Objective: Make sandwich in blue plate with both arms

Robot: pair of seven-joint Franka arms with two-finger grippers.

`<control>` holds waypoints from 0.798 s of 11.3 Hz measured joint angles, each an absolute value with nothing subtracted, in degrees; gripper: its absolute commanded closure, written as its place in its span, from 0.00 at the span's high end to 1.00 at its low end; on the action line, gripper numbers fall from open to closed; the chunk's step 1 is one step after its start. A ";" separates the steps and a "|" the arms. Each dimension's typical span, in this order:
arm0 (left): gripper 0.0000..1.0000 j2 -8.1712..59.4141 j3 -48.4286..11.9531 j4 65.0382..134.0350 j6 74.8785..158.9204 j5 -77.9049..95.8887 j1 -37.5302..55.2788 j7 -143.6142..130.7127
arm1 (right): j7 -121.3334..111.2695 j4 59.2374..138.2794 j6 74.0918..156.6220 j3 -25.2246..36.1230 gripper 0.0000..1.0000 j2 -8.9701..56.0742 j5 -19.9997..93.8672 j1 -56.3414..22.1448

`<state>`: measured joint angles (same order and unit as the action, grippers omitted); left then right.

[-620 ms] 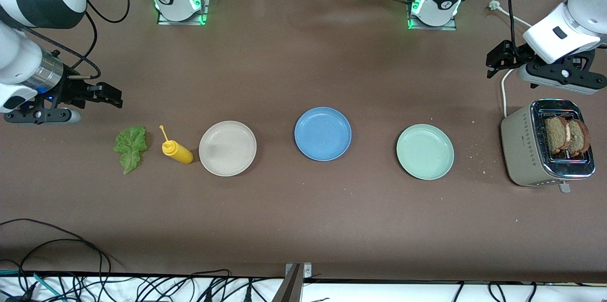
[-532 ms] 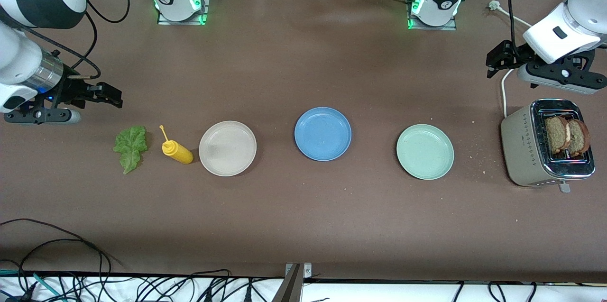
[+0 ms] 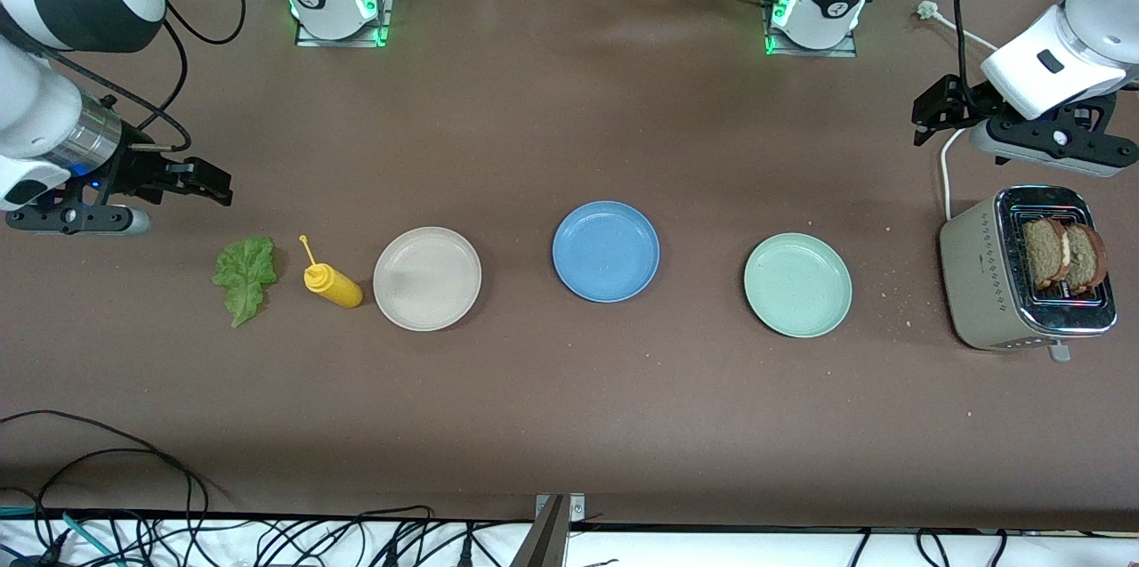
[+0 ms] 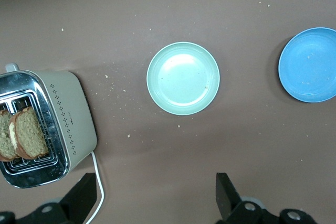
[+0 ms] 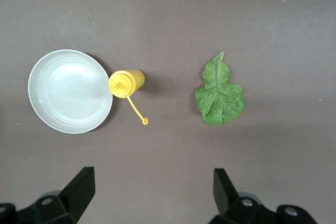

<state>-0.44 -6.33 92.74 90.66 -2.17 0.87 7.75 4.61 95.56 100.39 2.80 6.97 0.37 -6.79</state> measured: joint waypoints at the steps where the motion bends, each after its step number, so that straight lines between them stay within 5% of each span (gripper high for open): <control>1: 1.00 -0.44 -6.33 92.74 90.64 -2.17 0.87 7.75 | 4.62 95.52 100.38 2.80 1.00 7.05 0.37 -6.79; 9: 1.00 -0.52 -6.07 92.74 89.25 -2.17 -0.62 7.68 | 4.62 95.51 100.18 2.83 1.00 7.19 0.37 -6.79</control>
<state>-0.52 -6.07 92.74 89.25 -2.17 -0.62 7.68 4.62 95.51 100.18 2.83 7.19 0.37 -6.79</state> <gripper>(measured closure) 0.000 0.000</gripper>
